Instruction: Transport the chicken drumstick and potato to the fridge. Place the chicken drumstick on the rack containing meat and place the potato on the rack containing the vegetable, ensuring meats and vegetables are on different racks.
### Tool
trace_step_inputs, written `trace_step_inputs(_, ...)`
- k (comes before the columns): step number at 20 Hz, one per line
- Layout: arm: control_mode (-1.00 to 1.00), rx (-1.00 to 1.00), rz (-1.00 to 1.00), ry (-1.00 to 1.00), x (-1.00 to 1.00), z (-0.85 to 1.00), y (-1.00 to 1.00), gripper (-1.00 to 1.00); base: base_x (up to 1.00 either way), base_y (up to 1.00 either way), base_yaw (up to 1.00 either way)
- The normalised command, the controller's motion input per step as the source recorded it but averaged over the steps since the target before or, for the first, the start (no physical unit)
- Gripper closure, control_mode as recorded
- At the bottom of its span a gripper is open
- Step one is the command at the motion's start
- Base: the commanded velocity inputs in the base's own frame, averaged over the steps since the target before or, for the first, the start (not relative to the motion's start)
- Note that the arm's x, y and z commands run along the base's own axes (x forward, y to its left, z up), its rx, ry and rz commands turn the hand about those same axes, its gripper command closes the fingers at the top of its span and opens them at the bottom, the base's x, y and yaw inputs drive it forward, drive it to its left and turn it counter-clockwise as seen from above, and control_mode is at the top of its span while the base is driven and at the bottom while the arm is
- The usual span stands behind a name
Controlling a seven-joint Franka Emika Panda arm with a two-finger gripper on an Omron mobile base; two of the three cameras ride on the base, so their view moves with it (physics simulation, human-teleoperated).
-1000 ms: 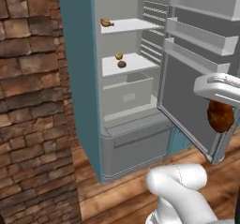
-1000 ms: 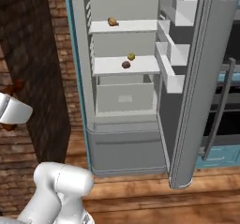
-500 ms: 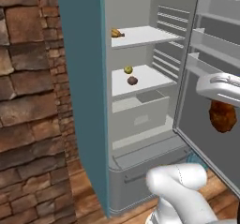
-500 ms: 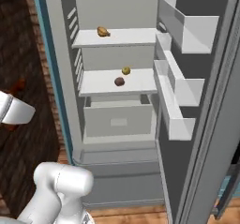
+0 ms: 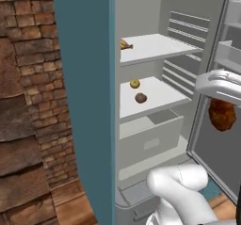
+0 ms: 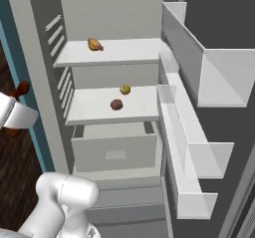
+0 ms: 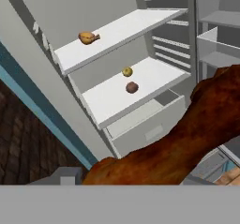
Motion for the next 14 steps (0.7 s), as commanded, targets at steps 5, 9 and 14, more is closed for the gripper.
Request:
trace_step_inputs(5,1.0,0.0,0.0,0.0,0.0,0.0,0.0,1.0,0.5,0.31,-0.23)
trace_step_inputs(9,1.0,0.0,0.0,0.0,0.0,0.0,0.0,1.0,1.0,-0.19,-0.11)
trace_step_inputs(14,1.0,0.0,0.0,0.0,0.0,0.0,0.0,1.0,0.88,-0.13,0.22)
